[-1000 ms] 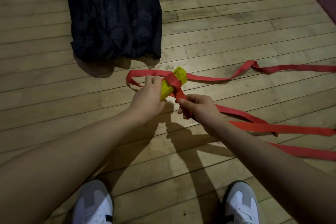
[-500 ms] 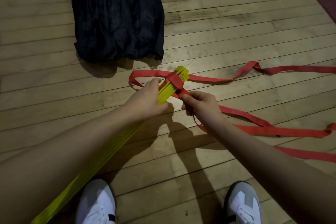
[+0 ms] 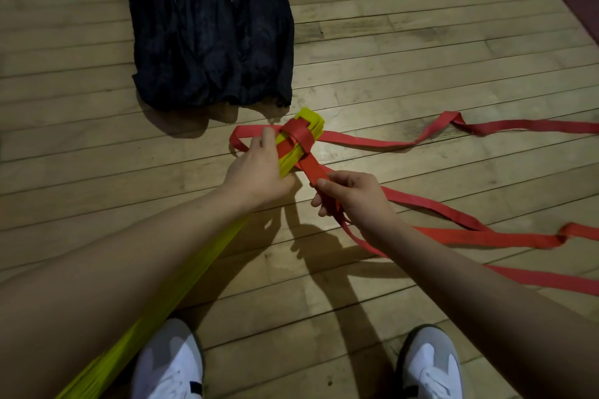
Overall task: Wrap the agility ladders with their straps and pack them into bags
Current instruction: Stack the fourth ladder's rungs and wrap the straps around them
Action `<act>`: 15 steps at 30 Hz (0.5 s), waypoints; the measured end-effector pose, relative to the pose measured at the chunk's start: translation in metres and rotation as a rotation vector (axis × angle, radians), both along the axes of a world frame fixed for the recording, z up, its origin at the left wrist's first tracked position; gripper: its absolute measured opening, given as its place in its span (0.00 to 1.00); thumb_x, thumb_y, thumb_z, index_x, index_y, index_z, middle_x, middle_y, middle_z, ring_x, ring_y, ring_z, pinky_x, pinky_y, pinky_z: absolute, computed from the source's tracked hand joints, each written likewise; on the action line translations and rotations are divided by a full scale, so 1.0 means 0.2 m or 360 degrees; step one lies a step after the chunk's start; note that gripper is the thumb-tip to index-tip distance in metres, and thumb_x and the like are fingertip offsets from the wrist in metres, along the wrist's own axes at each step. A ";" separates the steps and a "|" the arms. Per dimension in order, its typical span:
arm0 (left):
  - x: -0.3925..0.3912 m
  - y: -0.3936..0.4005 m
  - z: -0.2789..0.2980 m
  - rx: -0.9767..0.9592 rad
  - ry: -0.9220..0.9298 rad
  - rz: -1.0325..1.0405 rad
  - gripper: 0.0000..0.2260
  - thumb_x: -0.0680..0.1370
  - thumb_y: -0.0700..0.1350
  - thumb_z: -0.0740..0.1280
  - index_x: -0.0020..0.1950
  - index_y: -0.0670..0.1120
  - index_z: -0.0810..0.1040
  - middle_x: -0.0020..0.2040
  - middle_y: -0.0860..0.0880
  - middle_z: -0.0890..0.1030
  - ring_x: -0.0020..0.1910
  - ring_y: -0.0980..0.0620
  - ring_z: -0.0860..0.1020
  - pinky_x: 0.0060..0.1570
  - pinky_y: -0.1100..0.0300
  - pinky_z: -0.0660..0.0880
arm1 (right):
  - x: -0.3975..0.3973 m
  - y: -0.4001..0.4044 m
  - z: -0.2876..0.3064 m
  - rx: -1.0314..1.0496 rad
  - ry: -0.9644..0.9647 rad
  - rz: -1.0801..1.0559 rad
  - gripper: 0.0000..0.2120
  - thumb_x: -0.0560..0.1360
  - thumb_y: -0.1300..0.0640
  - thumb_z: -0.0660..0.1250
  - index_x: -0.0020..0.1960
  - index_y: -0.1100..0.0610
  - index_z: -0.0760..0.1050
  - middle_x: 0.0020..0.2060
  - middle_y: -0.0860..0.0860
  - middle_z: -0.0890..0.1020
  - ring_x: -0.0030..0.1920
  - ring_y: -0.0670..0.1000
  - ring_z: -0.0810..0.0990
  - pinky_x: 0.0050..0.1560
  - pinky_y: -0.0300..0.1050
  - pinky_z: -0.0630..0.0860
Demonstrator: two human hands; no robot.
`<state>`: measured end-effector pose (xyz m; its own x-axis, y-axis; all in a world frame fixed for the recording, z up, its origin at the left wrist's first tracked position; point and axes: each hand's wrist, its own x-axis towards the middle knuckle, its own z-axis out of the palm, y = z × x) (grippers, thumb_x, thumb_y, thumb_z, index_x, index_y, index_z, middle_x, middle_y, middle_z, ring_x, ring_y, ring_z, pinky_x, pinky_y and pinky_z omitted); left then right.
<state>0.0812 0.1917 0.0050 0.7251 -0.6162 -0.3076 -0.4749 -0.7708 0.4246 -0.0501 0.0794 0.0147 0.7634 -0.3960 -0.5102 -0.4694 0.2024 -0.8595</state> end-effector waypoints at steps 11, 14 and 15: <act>-0.01 0.02 -0.03 0.0034 0.0132 -0.0285 0.25 0.70 0.53 0.74 0.62 0.48 0.67 0.50 0.49 0.77 0.46 0.49 0.77 0.44 0.52 0.78 | -0.06 -0.02 -0.01 -0.0001 0.0054 -0.0054 0.08 0.79 0.63 0.63 0.51 0.68 0.77 0.34 0.59 0.80 0.29 0.49 0.77 0.32 0.37 0.75; -0.03 0.02 -0.01 0.0003 -0.0089 -0.0188 0.26 0.69 0.52 0.75 0.57 0.48 0.64 0.46 0.51 0.76 0.43 0.49 0.77 0.42 0.51 0.78 | -0.07 -0.02 0.00 0.0018 0.0070 0.0059 0.09 0.79 0.61 0.65 0.50 0.68 0.78 0.36 0.59 0.82 0.32 0.51 0.79 0.36 0.42 0.76; -0.03 0.01 0.00 0.0016 -0.0127 -0.0136 0.26 0.69 0.51 0.75 0.58 0.47 0.63 0.47 0.50 0.75 0.43 0.49 0.77 0.42 0.51 0.78 | -0.07 -0.02 0.00 0.0021 0.0069 0.0097 0.09 0.78 0.61 0.65 0.50 0.69 0.77 0.36 0.60 0.82 0.32 0.52 0.79 0.38 0.44 0.76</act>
<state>0.0750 0.1940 0.0047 0.6923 -0.6741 -0.2576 -0.5712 -0.7300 0.3753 -0.0635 0.0754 0.0147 0.7630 -0.3427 -0.5480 -0.5178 0.1833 -0.8356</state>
